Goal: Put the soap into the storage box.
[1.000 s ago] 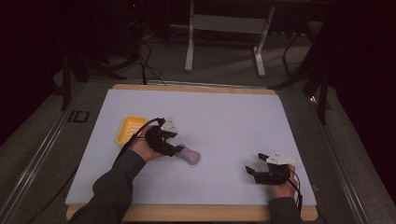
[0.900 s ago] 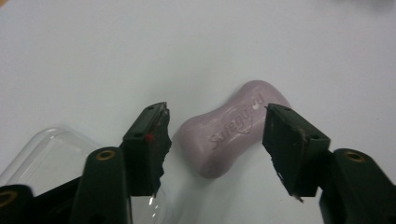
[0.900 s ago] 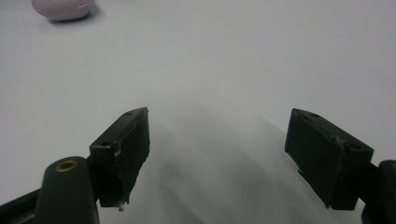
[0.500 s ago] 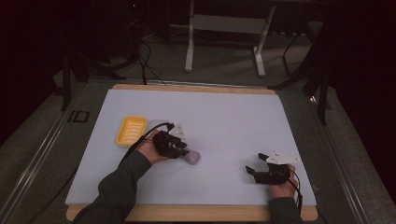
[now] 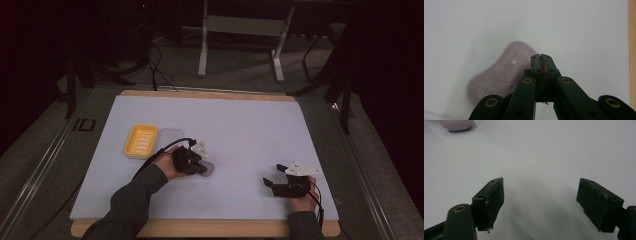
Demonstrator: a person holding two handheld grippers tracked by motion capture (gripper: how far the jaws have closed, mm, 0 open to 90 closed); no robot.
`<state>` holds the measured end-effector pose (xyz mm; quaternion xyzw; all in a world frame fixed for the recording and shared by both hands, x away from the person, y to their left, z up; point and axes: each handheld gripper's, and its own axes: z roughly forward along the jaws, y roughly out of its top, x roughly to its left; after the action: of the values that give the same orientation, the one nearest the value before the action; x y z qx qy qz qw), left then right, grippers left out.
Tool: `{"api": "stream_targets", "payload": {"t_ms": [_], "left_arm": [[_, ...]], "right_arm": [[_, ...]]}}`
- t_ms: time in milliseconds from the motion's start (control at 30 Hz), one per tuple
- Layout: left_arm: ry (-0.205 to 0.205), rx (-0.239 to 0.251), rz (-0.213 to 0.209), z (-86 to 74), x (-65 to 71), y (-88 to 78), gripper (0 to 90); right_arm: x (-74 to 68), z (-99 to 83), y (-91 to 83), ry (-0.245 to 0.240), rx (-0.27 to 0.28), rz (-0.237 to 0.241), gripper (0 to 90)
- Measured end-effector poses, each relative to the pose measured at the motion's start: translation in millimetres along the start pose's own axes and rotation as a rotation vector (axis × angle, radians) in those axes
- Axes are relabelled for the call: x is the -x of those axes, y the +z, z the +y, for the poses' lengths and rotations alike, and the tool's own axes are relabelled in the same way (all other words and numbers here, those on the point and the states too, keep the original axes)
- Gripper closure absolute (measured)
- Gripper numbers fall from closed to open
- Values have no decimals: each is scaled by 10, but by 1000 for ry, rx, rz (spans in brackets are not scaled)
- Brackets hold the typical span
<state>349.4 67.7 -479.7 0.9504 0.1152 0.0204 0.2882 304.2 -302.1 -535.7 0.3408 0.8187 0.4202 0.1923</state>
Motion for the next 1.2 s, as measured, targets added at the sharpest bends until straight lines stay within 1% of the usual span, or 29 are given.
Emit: {"api": "stream_targets", "payload": {"t_ms": [167,200,267,400,433,467,500,567,633,733,767,800,833,900,933,967,1033,1100,1133,1167,1200], "left_arm": [[25,-45,-35,8,39,94,900],[27,-45,-43,6,49,114,900],[37,-60,-54,7,63,141,900],[60,-126,-43,12,75,209,900],[59,-139,-48,13,76,224,900],[59,-139,-48,13,76,224,900],[65,-162,-47,14,78,263,900],[65,-171,-44,14,76,277,900],[53,-181,-32,10,48,305,898],[42,-171,-31,13,29,306,884],[42,-174,-24,20,21,304,872],[39,-173,-8,30,8,306,838],[39,-173,-8,30,8,306,833],[19,-179,11,33,-18,314,822],[18,-178,17,31,-32,316,799],[10,-175,25,30,-49,317,799],[-2,-167,28,28,-74,309,788],[-9,-144,17,31,-85,281,764],[-13,-123,6,34,-87,257,746],[-15,-103,1,40,-92,224,746],[-25,-85,5,48,-100,182,733]], "right_arm": [[0,0,-1,2,0,0,218],[1,0,-1,1,-1,1,218],[1,0,-2,1,0,1,218],[1,-1,-1,1,0,1,218],[1,0,-2,1,0,1,218],[1,0,-2,1,0,1,218],[2,-1,-2,2,2,1,218],[3,-1,-2,2,3,1,218],[3,-1,-2,4,3,1,218],[3,-1,-2,3,3,0,218],[3,-1,-2,3,2,0,218],[3,-1,-1,3,3,1,218],[3,-1,-1,3,3,1,218],[2,-1,-1,3,1,0,218],[1,0,-1,2,0,0,218],[1,0,-1,2,0,0,218],[0,0,0,0,-1,0,218],[0,0,0,1,-1,0,218],[0,0,0,2,-1,1,218],[0,0,0,2,-1,1,218],[1,0,0,1,0,1,218]]}}
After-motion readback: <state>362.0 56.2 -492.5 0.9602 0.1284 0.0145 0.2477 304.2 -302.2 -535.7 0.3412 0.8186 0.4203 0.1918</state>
